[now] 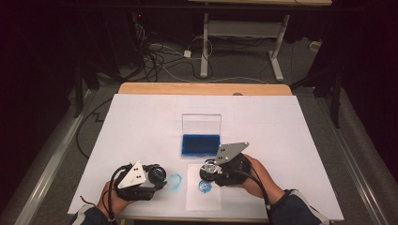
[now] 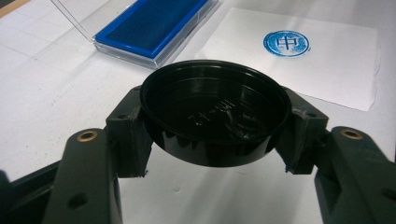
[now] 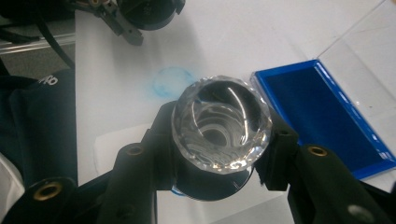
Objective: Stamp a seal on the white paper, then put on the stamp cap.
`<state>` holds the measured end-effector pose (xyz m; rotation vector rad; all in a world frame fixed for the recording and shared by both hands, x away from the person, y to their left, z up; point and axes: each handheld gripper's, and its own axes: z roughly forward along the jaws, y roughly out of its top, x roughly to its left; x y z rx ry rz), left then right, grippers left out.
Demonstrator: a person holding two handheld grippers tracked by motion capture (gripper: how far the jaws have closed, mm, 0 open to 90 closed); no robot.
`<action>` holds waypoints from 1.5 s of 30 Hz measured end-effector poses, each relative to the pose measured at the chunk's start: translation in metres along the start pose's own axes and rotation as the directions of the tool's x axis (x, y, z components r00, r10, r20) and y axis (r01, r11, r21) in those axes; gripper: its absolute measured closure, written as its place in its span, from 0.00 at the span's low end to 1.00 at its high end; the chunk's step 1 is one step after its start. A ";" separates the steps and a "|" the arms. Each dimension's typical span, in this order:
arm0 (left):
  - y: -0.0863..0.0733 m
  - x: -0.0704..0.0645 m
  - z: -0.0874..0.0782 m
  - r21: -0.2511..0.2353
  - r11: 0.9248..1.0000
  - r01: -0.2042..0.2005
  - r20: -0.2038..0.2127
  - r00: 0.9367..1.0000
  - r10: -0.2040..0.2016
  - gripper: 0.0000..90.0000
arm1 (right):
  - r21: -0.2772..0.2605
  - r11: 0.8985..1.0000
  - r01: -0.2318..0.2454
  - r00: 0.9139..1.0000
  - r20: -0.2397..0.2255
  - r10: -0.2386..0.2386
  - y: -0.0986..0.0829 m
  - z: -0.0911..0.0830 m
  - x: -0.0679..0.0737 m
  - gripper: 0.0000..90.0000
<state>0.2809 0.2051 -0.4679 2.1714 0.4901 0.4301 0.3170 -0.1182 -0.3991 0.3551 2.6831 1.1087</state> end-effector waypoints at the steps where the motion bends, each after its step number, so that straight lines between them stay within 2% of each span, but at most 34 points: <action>1: 0.000 0.000 0.000 0.000 1.000 0.000 0.002 1.000 0.000 0.40 | -0.002 1.000 -0.003 1.000 -0.001 0.003 0.000 -0.001 -0.001 0.63; 10: -0.003 0.004 0.000 -0.007 1.000 0.020 0.008 1.000 -0.020 0.40 | -0.006 1.000 -0.003 1.000 0.008 0.003 0.000 -0.007 -0.007 0.63; 17: -0.001 0.004 0.002 -0.004 1.000 0.013 0.014 1.000 -0.013 0.40 | 0.006 1.000 -0.001 0.999 0.037 0.001 -0.003 -0.013 -0.010 0.63; 25: 0.000 0.004 0.006 -0.006 1.000 0.014 0.029 0.999 -0.014 0.40 | 0.005 1.000 -0.012 0.999 0.040 0.012 -0.005 -0.016 -0.012 0.63; 33: -0.001 0.002 0.005 0.002 1.000 0.010 0.025 1.000 -0.010 0.40 | -0.003 1.000 -0.020 0.998 0.051 0.020 -0.005 -0.019 -0.014 0.63; 45: 0.002 0.001 0.009 0.004 1.000 0.005 0.032 0.999 -0.005 0.40 | -0.009 1.000 -0.010 0.998 0.061 0.011 -0.005 -0.024 -0.017 0.63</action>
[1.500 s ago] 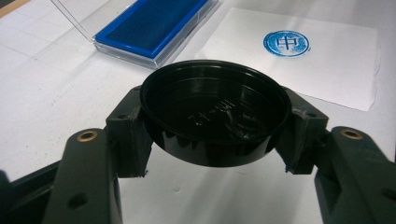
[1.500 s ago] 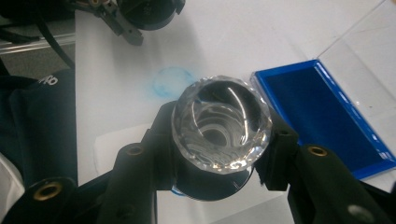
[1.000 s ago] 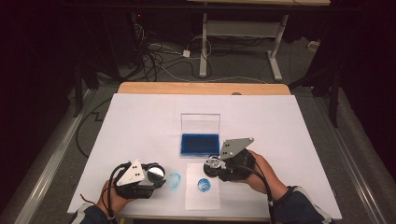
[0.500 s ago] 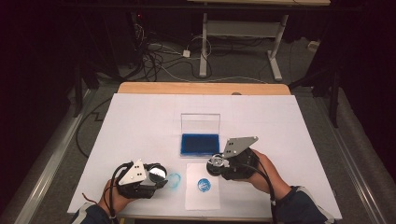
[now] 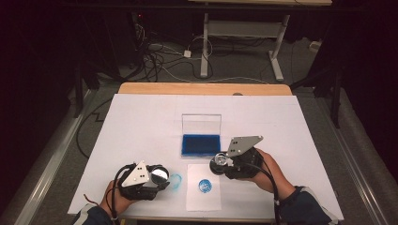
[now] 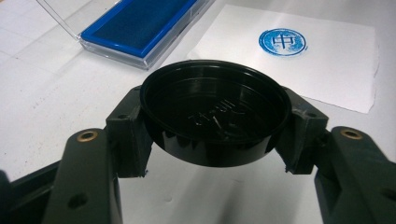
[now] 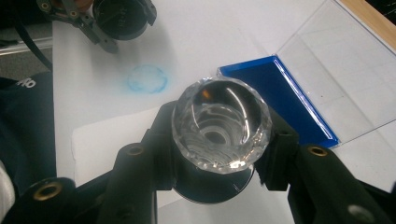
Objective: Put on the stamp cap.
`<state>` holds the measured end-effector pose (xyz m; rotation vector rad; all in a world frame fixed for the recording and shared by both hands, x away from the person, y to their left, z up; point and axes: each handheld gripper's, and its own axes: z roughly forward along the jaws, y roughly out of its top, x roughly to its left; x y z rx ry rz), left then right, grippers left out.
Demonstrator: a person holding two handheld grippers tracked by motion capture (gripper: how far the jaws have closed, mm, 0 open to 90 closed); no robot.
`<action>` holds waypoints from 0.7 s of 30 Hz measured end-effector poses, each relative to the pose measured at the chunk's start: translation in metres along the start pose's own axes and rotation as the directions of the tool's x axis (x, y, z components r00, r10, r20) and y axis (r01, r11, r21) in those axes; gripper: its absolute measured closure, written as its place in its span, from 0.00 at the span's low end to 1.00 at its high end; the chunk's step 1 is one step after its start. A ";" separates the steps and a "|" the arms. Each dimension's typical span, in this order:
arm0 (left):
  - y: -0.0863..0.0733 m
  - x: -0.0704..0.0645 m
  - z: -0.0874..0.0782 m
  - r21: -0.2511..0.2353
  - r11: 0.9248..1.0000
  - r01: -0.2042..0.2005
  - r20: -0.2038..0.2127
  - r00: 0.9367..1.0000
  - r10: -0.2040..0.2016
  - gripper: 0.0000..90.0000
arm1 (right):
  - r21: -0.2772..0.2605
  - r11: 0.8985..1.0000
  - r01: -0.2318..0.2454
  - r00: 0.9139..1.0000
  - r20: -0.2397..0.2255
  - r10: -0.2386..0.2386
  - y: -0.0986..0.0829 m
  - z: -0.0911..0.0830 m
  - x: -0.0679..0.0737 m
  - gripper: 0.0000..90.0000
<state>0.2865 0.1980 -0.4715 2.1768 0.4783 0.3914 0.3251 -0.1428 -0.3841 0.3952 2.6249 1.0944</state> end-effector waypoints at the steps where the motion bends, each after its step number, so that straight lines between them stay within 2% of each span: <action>1: 0.001 0.000 0.000 -0.003 1.000 0.002 0.005 1.000 -0.002 0.40 | -0.006 1.000 -0.009 1.000 0.004 0.009 0.000 -0.001 0.000 0.63; 4: 0.006 0.001 0.003 -0.016 1.000 0.003 0.011 1.000 -0.003 0.40 | -0.009 1.000 -0.008 1.000 0.006 0.008 0.000 -0.002 -0.001 0.63; 7: 0.010 0.000 0.007 -0.006 1.000 -0.002 0.007 1.000 0.002 0.40 | -0.010 1.000 -0.008 1.000 0.011 0.008 -0.001 -0.003 -0.003 0.63; 21: 0.027 -0.013 0.025 0.005 0.999 -0.036 0.060 0.998 0.036 0.40 | -0.031 1.000 0.000 1.000 -0.002 0.000 0.005 -0.007 0.004 0.63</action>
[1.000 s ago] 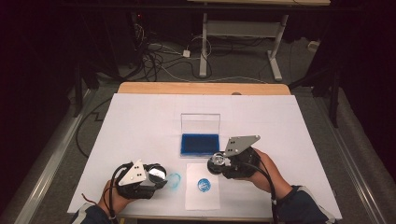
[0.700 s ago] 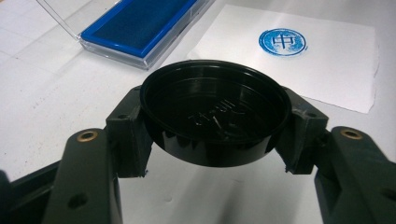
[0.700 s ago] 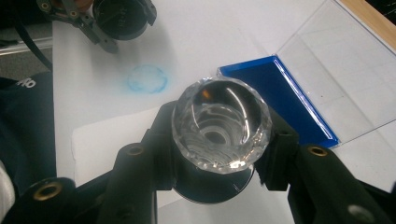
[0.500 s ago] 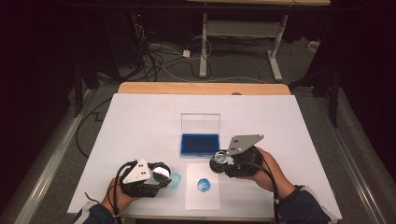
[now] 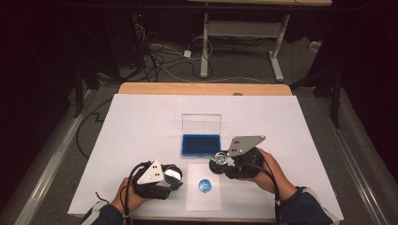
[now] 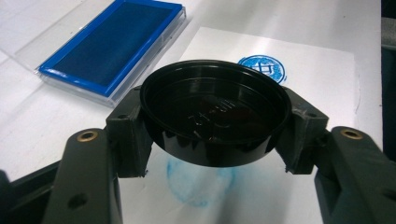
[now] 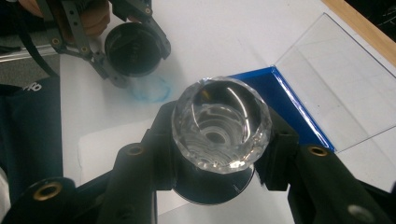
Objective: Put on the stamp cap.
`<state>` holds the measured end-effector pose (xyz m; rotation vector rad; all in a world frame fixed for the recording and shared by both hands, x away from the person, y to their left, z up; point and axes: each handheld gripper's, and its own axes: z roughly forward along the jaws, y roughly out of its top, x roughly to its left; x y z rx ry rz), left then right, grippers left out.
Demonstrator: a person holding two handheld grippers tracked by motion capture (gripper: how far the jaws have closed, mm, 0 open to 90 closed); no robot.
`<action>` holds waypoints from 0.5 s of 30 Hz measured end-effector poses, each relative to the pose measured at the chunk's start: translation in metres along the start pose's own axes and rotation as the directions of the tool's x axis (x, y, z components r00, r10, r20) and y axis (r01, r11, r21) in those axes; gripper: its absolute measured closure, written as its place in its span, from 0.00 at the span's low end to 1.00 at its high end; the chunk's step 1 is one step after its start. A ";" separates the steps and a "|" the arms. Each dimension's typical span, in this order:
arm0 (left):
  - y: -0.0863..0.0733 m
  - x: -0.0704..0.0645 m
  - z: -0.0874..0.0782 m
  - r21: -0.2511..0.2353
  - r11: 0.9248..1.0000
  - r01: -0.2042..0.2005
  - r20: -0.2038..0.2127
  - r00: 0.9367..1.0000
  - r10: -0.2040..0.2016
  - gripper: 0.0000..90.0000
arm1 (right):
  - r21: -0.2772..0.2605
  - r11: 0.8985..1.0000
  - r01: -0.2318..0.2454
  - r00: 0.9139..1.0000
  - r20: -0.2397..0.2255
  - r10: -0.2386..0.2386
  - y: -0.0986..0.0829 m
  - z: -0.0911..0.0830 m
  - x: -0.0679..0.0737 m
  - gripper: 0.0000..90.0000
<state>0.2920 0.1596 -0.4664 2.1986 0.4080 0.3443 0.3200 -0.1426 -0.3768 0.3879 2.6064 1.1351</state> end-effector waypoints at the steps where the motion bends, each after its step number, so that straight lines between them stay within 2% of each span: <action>1: 0.001 0.000 0.001 0.001 1.000 -0.002 0.006 1.000 0.002 0.40 | -0.003 1.000 0.002 1.000 -0.001 -0.002 0.000 0.000 0.000 0.63; 15: 0.019 -0.010 0.021 -0.018 1.000 -0.013 0.070 0.997 0.015 0.40 | -0.016 1.000 0.013 1.000 -0.010 -0.013 0.003 -0.002 0.004 0.63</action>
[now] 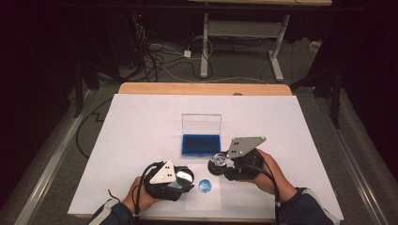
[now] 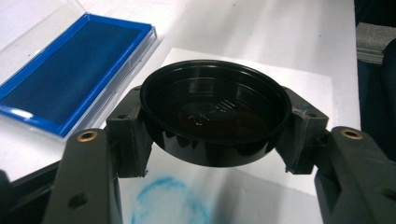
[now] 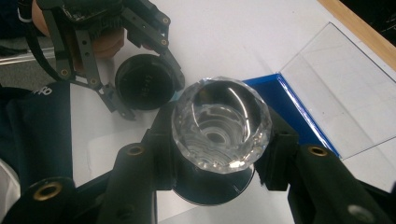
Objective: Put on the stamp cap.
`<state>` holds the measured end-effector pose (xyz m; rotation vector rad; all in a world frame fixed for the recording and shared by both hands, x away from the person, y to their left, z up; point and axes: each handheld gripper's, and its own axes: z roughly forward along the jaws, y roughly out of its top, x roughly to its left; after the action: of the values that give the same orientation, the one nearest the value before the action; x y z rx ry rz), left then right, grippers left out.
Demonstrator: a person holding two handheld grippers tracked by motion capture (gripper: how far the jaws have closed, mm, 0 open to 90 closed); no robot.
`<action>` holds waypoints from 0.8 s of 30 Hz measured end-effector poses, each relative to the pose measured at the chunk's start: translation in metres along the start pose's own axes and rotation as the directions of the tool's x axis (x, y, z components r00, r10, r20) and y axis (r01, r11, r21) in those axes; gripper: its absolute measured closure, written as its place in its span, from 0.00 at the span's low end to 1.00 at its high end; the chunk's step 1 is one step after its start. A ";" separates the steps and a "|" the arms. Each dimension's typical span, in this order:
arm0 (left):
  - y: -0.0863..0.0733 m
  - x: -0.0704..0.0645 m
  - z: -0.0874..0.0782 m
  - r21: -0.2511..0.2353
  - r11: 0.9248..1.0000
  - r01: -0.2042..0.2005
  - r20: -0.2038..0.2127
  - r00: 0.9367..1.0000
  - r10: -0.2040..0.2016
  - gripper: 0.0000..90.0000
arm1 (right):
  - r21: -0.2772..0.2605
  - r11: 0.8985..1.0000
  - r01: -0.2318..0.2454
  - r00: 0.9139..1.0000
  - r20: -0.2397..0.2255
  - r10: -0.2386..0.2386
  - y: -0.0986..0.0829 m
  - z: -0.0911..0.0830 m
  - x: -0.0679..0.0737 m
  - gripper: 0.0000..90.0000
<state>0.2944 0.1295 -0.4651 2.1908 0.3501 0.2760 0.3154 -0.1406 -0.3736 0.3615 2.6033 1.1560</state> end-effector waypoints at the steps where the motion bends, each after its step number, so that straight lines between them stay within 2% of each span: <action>1: 0.001 0.000 0.001 -0.003 1.000 0.001 0.006 1.000 -0.001 0.40 | 0.000 1.000 0.000 1.000 0.000 0.000 0.000 0.000 0.000 0.63; 19: 0.013 -0.004 0.017 -0.029 1.000 0.007 0.056 0.998 -0.005 0.40 | -0.024 1.000 0.005 1.000 -0.025 -0.005 0.005 0.000 0.007 0.63; 24: 0.016 -0.005 0.021 -0.030 1.000 -0.005 0.050 0.999 0.006 0.40 | -0.031 0.999 0.008 1.000 -0.024 -0.009 0.005 -0.001 0.008 0.63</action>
<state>0.2989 0.1030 -0.4645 2.1652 0.3101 0.2272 0.3085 -0.1358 -0.3699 0.3318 2.6020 1.2044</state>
